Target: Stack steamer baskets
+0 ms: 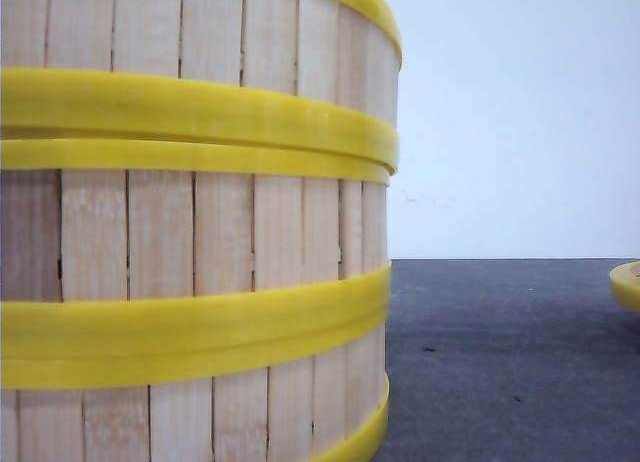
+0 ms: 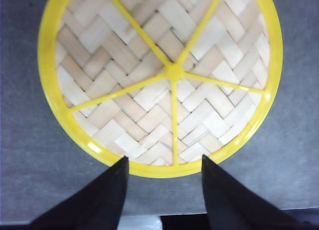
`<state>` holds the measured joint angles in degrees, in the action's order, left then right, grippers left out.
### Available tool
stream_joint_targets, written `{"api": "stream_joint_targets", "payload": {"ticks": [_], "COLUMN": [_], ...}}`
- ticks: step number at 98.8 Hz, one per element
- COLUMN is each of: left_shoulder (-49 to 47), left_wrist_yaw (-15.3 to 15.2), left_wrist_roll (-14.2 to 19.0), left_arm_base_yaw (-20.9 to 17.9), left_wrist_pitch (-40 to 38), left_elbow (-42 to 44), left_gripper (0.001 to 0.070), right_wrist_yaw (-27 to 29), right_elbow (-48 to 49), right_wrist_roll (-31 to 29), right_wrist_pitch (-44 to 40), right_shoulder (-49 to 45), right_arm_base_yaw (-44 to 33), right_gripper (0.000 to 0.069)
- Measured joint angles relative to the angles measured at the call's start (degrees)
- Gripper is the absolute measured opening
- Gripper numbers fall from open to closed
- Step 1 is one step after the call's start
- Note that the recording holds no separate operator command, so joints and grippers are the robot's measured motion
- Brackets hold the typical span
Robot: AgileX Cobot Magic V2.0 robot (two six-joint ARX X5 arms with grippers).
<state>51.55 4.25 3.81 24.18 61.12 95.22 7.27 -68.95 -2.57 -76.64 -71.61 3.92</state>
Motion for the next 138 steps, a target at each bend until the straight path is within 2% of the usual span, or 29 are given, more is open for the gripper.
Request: {"api": "stream_joint_targets", "payload": {"ticks": [30, 39, 59, 105, 138], "left_shoulder": [0.04, 0.04, 0.04, 0.11, 0.15], "left_wrist_yaw": [0.0, 0.0, 0.0, -0.02, -1.16], "left_wrist_roll": [0.0, 0.0, 0.0, 0.0, -0.83], "left_arm_base_yaw": [0.44, 0.76, 1.09, 1.09, 1.09], "left_wrist_pitch": [0.04, 0.2, 0.35, 0.35, 0.33], "left_elbow": [0.0, 0.0, 0.0, 0.0, 0.0], "left_gripper": [0.0014, 0.0014, 0.0014, 0.0014, 0.0014], "right_wrist_yaw": [-3.98, -3.43, 1.42, 1.53, 1.86], "right_elbow": [2.93, 5.31, 9.99, 10.12, 9.92], "right_wrist_roll": [0.81, 0.85, 0.87, 0.81, 0.81], "right_wrist_pitch": [2.47, 4.5, 7.91, 20.13, 20.37], "right_shoulder": [-2.49, -2.89, -3.96, -3.96, -8.92], "right_arm_base_yaw": [-1.18, -1.16, -1.42, -1.53, -1.53], "right_gripper": [0.0279, 0.0279, 0.0279, 0.0279, 0.0254]}}
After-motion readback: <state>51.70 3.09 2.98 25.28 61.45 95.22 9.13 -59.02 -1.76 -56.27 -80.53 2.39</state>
